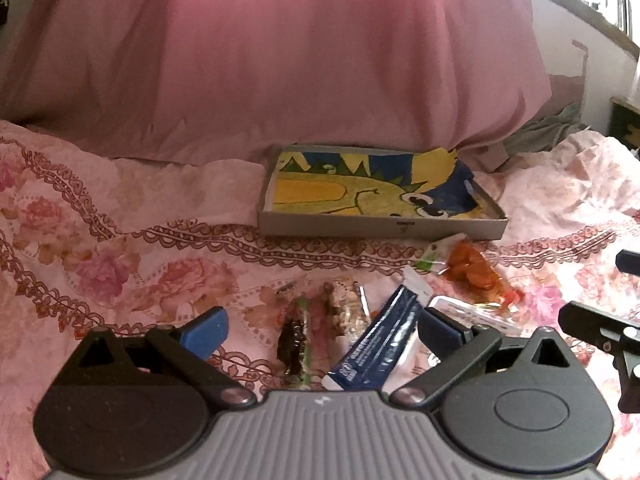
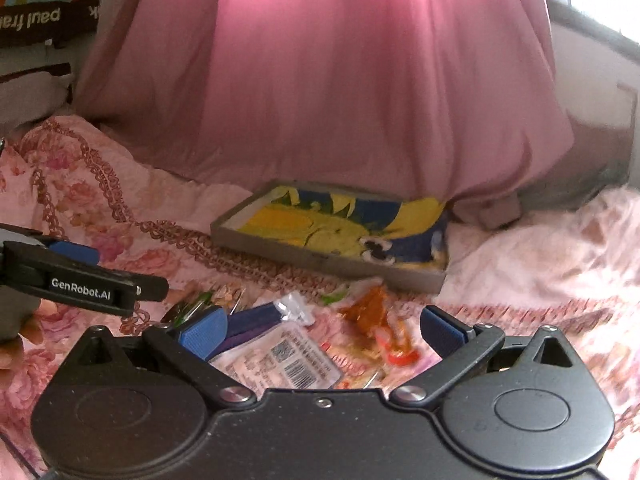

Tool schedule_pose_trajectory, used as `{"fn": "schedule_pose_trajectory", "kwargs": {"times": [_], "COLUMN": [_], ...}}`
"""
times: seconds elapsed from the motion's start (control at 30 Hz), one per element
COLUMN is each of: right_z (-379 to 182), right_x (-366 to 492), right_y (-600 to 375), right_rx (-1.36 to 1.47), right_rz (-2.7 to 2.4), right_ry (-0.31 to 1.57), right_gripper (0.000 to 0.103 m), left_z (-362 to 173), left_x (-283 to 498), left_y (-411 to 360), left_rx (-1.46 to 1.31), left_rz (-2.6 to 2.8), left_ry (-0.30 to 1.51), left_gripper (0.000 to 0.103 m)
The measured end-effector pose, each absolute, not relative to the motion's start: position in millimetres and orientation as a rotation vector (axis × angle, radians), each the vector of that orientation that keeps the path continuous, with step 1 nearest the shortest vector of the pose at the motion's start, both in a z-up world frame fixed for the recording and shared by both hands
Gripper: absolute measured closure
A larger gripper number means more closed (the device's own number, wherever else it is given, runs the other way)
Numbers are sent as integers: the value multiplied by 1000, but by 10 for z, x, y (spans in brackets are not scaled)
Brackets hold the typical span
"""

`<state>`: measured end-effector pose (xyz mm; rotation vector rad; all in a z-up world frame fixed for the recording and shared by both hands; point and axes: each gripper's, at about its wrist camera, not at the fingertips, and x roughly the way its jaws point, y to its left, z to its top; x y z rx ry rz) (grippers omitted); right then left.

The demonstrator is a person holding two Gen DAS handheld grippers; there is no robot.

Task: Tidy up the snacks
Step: 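Lower the right gripper onto the white barcode snack pouch and close it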

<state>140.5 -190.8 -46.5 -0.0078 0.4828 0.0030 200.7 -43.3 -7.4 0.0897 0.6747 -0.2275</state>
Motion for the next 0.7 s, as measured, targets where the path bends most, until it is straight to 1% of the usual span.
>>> {"fn": "schedule_pose_trajectory", "kwargs": {"times": [0.17,0.43,0.6,0.7], "right_z": [-635,-861,-972,-1049], "right_x": [1542,1680,1790,1824], "right_y": [-1982,-1933,-1871,-1854], "right_rx": [56,106,162,211], "right_rz": [44,125,188,233], "right_ry": [598,716,783,825], "right_gripper": [1,1,1,1], "left_z": [-175,-312,-346,-431], "left_x": [2142,2387,2432,2527], "left_y": [-375,-220,-215,-222], "left_rx": [78,13,32,13], "left_rz": [-230,-315,-377,-416], "left_ry": [711,785,754,777], "left_gripper": [0,0,0,0]}}
